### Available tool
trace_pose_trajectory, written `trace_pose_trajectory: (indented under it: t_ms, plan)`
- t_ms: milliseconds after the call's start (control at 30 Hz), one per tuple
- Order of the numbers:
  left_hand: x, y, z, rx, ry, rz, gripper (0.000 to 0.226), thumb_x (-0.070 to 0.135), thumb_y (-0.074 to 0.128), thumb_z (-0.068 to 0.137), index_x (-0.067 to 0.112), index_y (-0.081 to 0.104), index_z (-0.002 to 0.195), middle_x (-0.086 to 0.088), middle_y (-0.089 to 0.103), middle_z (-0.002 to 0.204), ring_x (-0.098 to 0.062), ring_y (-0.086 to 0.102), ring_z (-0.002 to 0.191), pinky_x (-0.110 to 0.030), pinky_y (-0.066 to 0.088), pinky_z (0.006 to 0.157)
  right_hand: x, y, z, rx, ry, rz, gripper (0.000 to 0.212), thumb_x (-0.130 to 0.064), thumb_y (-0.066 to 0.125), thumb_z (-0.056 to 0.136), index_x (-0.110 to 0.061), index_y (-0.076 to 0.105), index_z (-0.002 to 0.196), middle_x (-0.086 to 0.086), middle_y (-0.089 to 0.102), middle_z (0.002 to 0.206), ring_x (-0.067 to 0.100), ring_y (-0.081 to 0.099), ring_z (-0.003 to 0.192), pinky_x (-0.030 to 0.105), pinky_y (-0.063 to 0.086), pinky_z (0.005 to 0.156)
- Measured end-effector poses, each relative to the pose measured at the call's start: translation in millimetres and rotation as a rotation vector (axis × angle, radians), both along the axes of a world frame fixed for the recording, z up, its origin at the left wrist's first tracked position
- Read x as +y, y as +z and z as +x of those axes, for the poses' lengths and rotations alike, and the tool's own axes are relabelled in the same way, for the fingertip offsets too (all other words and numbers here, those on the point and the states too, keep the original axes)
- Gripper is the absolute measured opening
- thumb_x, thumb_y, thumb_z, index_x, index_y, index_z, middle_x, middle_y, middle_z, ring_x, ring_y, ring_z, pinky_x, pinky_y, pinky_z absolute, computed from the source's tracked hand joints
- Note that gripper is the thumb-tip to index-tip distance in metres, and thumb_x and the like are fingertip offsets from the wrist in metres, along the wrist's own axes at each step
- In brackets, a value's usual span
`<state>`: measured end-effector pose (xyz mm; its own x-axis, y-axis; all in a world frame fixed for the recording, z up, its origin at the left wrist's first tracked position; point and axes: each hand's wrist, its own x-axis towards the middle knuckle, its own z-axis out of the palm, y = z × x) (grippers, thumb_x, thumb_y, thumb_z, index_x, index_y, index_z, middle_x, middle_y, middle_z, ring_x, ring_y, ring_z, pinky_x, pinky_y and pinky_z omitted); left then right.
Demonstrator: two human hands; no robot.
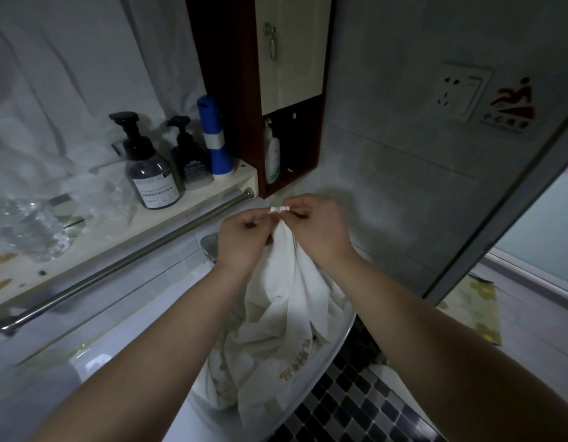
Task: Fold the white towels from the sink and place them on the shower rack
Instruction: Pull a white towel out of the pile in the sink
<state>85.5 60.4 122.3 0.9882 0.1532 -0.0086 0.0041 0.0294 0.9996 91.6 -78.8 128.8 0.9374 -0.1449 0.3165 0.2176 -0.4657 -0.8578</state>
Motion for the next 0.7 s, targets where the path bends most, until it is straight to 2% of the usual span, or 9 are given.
trace_pose_trajectory:
  t_ms: [133,233,300,400,500,567,667,700]
  plan:
    - [0.3,1.5,-2.0,-0.004,-0.030,-0.013,0.010,0.012,0.071,0.092,0.017,0.080,0.095,0.000,0.079,0.086,-0.022,0.075,0.089,-0.036,0.062,0.083,1.6,4.4,-2.9,0.009,0.016,-0.002,0.021,-0.020,0.074,0.086,-0.020,0.077,0.107,-0.010,0.077,0.100,-0.004,0.070,0.092,0.021,0.057,0.089]
    - [3.1,3.0,-3.4,-0.058,-0.138,0.035,0.031,-0.002,0.056,0.095,0.017,0.079,0.105,-0.001,0.079,0.098,-0.022,0.073,0.099,-0.033,0.059,0.091,0.6,8.5,-3.9,0.069,0.066,0.035,0.018,-0.029,0.081,0.080,-0.035,0.075,0.096,-0.028,0.071,0.080,-0.010,0.067,0.087,0.016,0.056,0.084]
    - [2.8,4.5,-5.3,-0.086,-0.240,0.050,0.047,-0.014,0.045,0.092,0.014,0.075,0.116,-0.004,0.077,0.110,-0.016,0.072,0.105,-0.028,0.056,0.094,-0.8,7.6,-3.4,0.106,0.094,0.093,0.026,-0.029,0.085,0.076,-0.039,0.071,0.095,-0.028,0.069,0.075,-0.009,0.067,0.085,0.014,0.055,0.081]
    - [0.4,6.2,-5.5,0.008,-0.288,-0.092,0.053,-0.019,0.038,0.094,0.015,0.075,0.107,-0.007,0.076,0.109,-0.012,0.073,0.094,-0.023,0.058,0.086,-7.0,4.3,0.9,0.154,0.067,0.193,0.031,-0.019,0.083,0.080,-0.022,0.074,0.109,-0.018,0.069,0.090,-0.003,0.068,0.092,0.021,0.055,0.088]
    - [1.7,5.1,-0.5,0.086,-0.296,-0.166,0.035,-0.009,0.043,0.101,0.011,0.069,0.112,-0.007,0.069,0.105,-0.016,0.075,0.083,-0.028,0.062,0.079,-11.3,5.0,1.6,0.153,0.077,0.254,0.023,-0.007,0.074,0.085,-0.025,0.075,0.099,-0.017,0.070,0.092,-0.010,0.066,0.086,0.019,0.052,0.087]
    - [7.4,1.4,5.3,0.083,-0.289,-0.073,0.028,0.000,0.053,0.101,0.012,0.064,0.124,-0.004,0.063,0.103,-0.016,0.073,0.079,-0.030,0.063,0.076,-14.2,10.5,1.9,0.151,0.099,0.250,0.028,-0.003,0.068,0.088,-0.030,0.073,0.094,-0.015,0.071,0.094,-0.006,0.067,0.085,0.022,0.054,0.084]
    - [17.4,-2.8,14.3,0.042,-0.315,0.198,0.034,0.008,0.059,0.100,0.024,0.061,0.129,-0.001,0.058,0.120,-0.010,0.066,0.076,-0.022,0.060,0.068,-22.4,27.5,0.3,0.182,0.199,0.269,0.032,-0.003,0.062,0.092,-0.033,0.072,0.091,-0.003,0.070,0.105,0.004,0.068,0.066,0.027,0.056,0.056]
    - [20.2,-2.8,17.7,0.000,-0.325,0.313,0.035,0.012,0.060,0.099,0.029,0.061,0.130,0.002,0.058,0.123,-0.007,0.064,0.077,-0.018,0.056,0.065,-25.5,34.1,-0.4,0.190,0.247,0.286,0.033,-0.002,0.061,0.092,-0.033,0.072,0.090,0.001,0.069,0.107,0.006,0.068,0.065,0.027,0.055,0.052]
